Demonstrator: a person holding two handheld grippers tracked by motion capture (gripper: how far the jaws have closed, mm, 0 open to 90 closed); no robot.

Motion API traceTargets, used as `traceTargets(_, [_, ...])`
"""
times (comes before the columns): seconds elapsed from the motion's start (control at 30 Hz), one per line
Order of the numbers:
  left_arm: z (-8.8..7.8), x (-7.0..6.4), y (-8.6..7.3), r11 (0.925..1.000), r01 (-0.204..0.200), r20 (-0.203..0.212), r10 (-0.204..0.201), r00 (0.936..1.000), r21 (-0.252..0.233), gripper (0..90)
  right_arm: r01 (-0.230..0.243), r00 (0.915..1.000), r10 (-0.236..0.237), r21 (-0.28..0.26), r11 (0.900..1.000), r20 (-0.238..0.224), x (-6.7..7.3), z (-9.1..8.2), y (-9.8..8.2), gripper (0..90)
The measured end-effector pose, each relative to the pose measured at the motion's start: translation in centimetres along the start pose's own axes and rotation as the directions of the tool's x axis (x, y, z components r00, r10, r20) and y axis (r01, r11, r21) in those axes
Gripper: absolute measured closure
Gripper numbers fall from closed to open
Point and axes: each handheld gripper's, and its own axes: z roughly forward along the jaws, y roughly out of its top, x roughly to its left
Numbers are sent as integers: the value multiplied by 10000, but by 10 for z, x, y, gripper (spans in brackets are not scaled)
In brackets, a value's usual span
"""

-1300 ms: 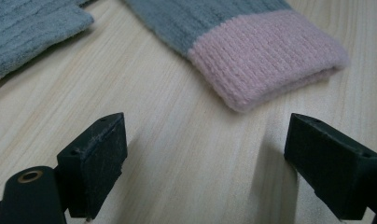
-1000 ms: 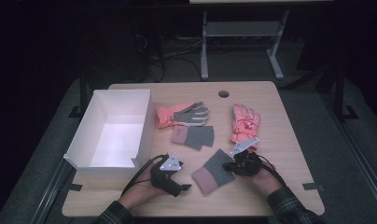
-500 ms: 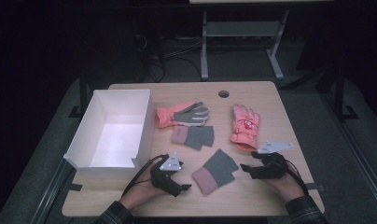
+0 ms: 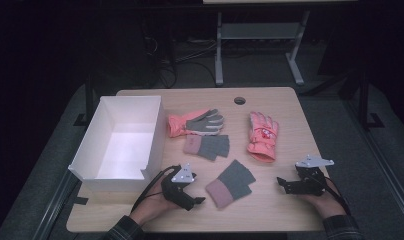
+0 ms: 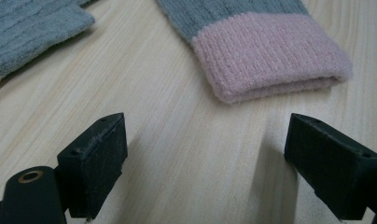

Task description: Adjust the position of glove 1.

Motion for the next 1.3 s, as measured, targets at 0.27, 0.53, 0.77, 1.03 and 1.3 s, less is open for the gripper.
traceTargets(0.27, [-1, -1, 3, 9995, 243, -80, -241, 9997, 204, 152, -119, 9999, 119, -68, 9999, -48, -2, 2, -3, 99])
traceTargets(0.53, [-14, 2, 14, 9983, 582, -71, -581, 9983, 88, 395, -162, 9999, 162, -48, 9999, -41, -2, 2, -2, 94])
traceTargets(0.77, [-12, 7, 31, 9905, 1310, -235, -1301, 9912, 409, 792, -191, 9998, 191, -34, 9998, -19, -3, 3, -2, 88])
traceTargets(1.03, [-8, 22, 47, 9847, 1635, -1008, -1570, 9824, 598, 896, -195, 9998, 195, -27, 9998, -6, -3, 3, -2, 86])
traceTargets(1.3, [6, 45, 67, 9733, 2216, -1553, -2101, 9653, 605, 896, -193, 9998, 193, -24, 9998, -6, -3, 3, -2, 86])
